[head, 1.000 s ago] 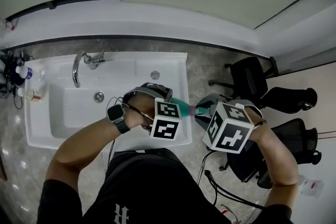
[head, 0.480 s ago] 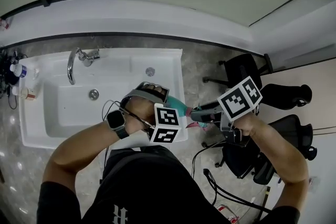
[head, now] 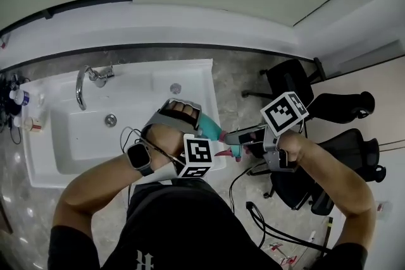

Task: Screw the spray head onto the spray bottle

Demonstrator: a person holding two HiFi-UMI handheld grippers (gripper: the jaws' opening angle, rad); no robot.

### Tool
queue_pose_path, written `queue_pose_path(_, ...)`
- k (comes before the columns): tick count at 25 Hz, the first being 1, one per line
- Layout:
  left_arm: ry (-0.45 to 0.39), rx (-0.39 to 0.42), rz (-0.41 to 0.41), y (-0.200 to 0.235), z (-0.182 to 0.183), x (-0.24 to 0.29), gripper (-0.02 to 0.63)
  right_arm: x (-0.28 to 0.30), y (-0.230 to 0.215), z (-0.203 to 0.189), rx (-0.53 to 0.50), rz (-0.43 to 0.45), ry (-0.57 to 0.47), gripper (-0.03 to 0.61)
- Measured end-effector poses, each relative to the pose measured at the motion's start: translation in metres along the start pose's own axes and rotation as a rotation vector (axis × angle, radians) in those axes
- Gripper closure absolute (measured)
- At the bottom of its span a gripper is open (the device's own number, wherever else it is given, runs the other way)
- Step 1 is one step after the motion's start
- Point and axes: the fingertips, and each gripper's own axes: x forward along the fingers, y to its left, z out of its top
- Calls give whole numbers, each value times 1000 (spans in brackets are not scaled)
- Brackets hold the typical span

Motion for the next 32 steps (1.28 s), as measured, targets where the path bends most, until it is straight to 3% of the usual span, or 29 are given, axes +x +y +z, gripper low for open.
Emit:
queue_pose_path(2, -52, -15, -31, -5, 4, 1, 193, -1, 8, 1, 9, 31, -74, 463)
queue_pose_path(4, -168, -70, -112, -15, 15, 1, 193, -5, 26, 3, -5, 104, -145, 402)
queue_pose_path(6, -301, -141, -194, -23, 28, -2, 193, -10, 43, 0, -15, 154, -176, 391)
queue_pose_path(9, -479, -209, -270, -28, 45, -9, 193, -21, 48, -11, -8, 125, -180, 390)
queue_pose_path(11, -609, -203, -319, -33, 59, -22, 193, -43, 58, -16, -83, 110, -182, 391)
queue_pose_path(14, -772, -162, -390, -40, 77, -46, 193, -91, 101, -19, -453, 104, -169, 391)
queue_pose_path(16, -866, -143, -433, -41, 87, -64, 193, -113, 125, -22, -720, 29, -128, 391)
queue_pose_path(17, -909, -135, -456, -42, 90, -73, 193, -118, 127, -25, -881, -76, -90, 391)
queue_pose_path(20, -995, -84, -507, -45, 92, -94, 193, -113, 112, -32, -1428, -507, 94, 391)
queue_pose_path(23, -1030, -30, -559, -52, 93, -109, 193, -93, 101, -31, -1913, -756, 281, 391)
queue_pose_path(26, -1043, -6, -605, -56, 93, -117, 193, -81, 104, -39, -2159, -799, 399, 391)
queue_pose_path(32, -994, 51, -653, -67, 90, -119, 193, -49, 121, -55, -2355, -689, 458, 391)
